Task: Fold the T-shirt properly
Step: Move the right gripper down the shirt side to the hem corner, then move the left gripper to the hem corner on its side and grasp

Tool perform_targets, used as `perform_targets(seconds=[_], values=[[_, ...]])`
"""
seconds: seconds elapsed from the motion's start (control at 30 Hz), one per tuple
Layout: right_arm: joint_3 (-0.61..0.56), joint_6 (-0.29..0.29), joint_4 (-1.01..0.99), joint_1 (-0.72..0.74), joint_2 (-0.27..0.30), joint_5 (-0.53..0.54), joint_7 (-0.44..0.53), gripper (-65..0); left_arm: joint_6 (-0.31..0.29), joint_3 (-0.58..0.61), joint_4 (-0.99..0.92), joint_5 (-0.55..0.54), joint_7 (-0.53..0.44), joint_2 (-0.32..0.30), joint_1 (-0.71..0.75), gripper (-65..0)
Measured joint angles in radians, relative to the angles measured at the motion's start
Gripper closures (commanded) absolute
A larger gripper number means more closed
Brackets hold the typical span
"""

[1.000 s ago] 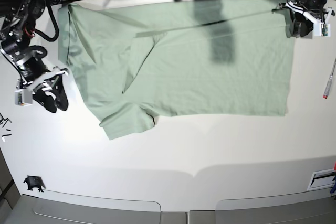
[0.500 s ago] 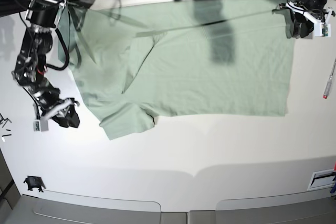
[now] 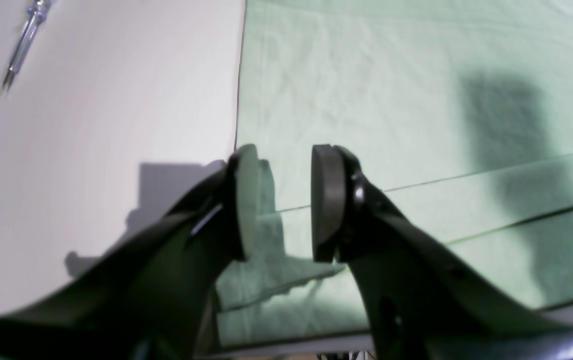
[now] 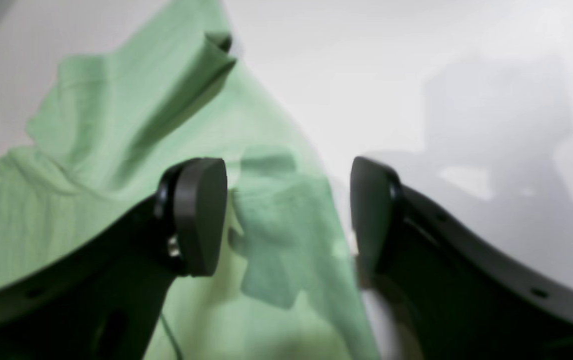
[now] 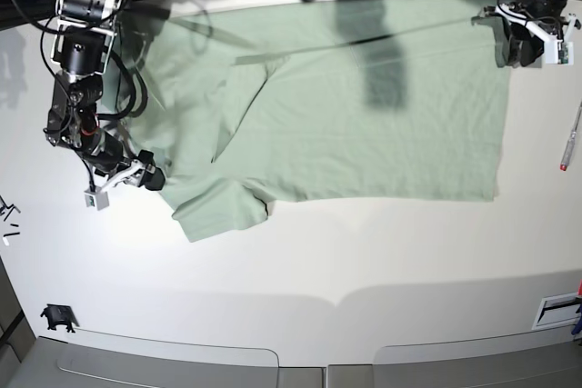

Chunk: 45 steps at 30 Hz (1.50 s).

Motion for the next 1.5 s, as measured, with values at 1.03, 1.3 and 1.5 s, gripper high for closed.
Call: perform_targets(seconds=[1.03, 1.3, 1.5], values=[[-0.011, 0.003, -0.002, 0.000, -0.018, 0.004, -0.042, 0.0, 0.043, 0.006, -0.267, 0.002, -0.091, -0.008, -0.398, -18.2], [-0.011, 0.003, -0.002, 0.001, -0.022, 0.003, -0.043, 0.0, 0.044, 0.183, -0.826, -0.003, -0.116, -0.172, -0.726, -27.4], [-0.011, 0.003, -0.002, 0.001, -0.022, 0.003, -0.042, 0.0, 0.045, 0.262, -1.143, -0.001, -0.121, -0.204, -0.951, -27.4]])
